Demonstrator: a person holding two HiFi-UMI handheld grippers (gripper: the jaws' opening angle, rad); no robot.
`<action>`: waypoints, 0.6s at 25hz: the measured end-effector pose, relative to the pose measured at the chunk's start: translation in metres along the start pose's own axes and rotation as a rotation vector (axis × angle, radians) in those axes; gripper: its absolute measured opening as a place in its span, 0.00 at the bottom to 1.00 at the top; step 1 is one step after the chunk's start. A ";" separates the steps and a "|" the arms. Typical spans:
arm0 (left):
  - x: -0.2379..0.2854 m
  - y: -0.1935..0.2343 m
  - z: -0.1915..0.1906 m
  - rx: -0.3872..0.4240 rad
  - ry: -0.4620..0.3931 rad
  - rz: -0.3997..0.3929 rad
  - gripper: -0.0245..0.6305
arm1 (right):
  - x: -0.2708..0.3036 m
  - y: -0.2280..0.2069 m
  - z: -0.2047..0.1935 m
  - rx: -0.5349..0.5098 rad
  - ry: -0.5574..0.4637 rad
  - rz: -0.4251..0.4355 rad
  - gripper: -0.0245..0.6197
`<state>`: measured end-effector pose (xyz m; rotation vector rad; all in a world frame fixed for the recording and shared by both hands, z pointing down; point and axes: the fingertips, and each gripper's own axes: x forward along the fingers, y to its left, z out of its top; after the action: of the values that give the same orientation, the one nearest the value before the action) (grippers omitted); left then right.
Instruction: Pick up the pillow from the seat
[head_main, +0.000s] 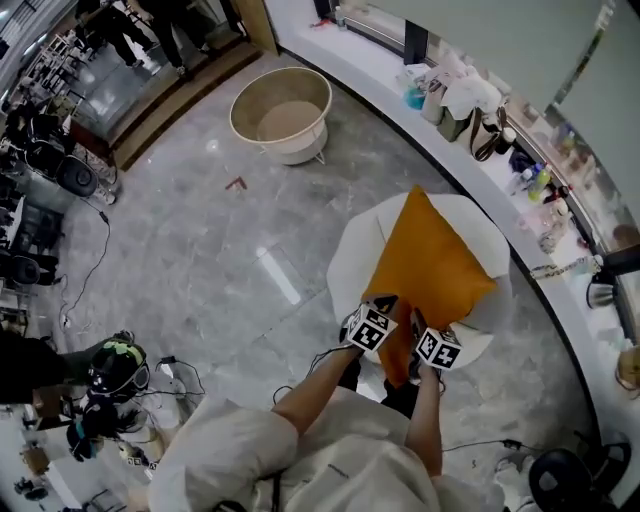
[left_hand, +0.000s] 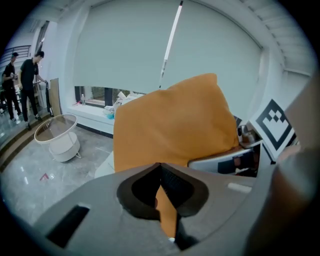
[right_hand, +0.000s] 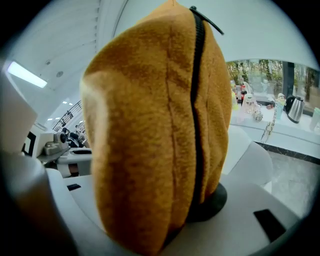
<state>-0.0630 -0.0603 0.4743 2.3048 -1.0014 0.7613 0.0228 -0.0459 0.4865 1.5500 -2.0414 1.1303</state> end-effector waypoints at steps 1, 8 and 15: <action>-0.004 0.003 0.007 0.000 -0.011 0.004 0.05 | 0.000 0.005 0.003 -0.008 0.003 -0.001 0.43; -0.029 0.013 0.026 -0.054 -0.031 0.015 0.05 | -0.009 0.024 0.018 -0.034 0.009 -0.058 0.43; -0.039 0.038 0.050 -0.072 -0.060 0.032 0.05 | 0.005 0.031 0.024 -0.057 0.020 -0.121 0.43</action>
<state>-0.1001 -0.0954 0.4214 2.2666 -1.0775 0.6606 -0.0025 -0.0646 0.4626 1.6043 -1.9218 1.0298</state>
